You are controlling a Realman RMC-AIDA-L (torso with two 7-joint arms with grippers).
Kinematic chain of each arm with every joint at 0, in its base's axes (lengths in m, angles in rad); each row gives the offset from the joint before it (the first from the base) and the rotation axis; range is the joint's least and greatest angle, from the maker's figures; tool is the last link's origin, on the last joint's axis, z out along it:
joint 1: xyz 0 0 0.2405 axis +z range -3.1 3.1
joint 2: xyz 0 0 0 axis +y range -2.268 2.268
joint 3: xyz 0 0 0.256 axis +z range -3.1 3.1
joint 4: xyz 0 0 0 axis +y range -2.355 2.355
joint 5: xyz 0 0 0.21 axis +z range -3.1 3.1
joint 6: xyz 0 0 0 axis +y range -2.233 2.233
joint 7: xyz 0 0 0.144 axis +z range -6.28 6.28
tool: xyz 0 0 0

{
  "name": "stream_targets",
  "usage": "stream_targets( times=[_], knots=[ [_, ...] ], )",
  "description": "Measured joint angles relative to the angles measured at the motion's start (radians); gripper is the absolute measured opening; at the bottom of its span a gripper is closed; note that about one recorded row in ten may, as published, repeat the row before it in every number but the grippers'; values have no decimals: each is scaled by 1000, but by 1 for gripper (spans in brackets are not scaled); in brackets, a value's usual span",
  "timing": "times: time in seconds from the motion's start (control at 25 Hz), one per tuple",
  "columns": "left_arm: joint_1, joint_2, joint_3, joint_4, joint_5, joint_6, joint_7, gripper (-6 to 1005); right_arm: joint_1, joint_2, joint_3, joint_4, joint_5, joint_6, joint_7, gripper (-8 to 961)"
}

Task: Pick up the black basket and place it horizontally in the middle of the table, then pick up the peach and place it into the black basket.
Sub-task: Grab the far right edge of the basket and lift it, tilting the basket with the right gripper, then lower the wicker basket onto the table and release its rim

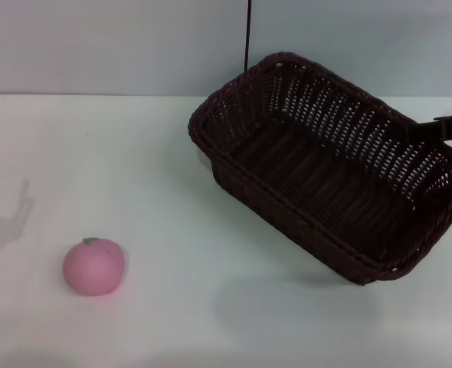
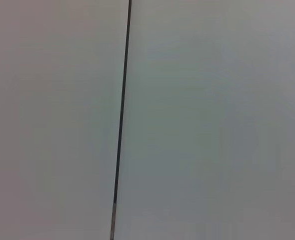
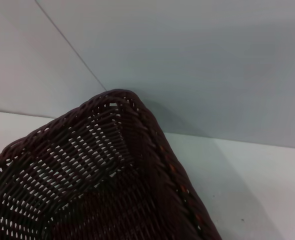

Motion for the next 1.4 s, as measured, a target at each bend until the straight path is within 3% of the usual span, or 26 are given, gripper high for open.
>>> stream_targets(
  times=[0.12,0.2,0.4,0.72,0.88,1.16,1.4],
  knots=[
    [0,-1,0,0,0,0,0,818,2,0,0,5,0,2,-6,646],
    [0,-1,0,-1,0,0,0,818,3,1,0,5,0,2,-6,408],
    [1,-1,0,-2,0,1,0,817,-1,5,-13,-35,-3,-13,-15,259],
    [9,2,-5,-2,-1,15,0,816,-34,19,-137,-212,0,-104,-65,215],
    [19,1,-5,-2,-5,29,0,816,-44,19,-228,-318,-21,-204,-198,199],
    [23,-1,-2,-12,-6,36,0,815,-76,21,-222,-453,-49,-288,-457,195],
    [25,-1,1,-18,-1,43,0,814,-87,15,-192,-488,-12,-284,-611,206]
  ],
)
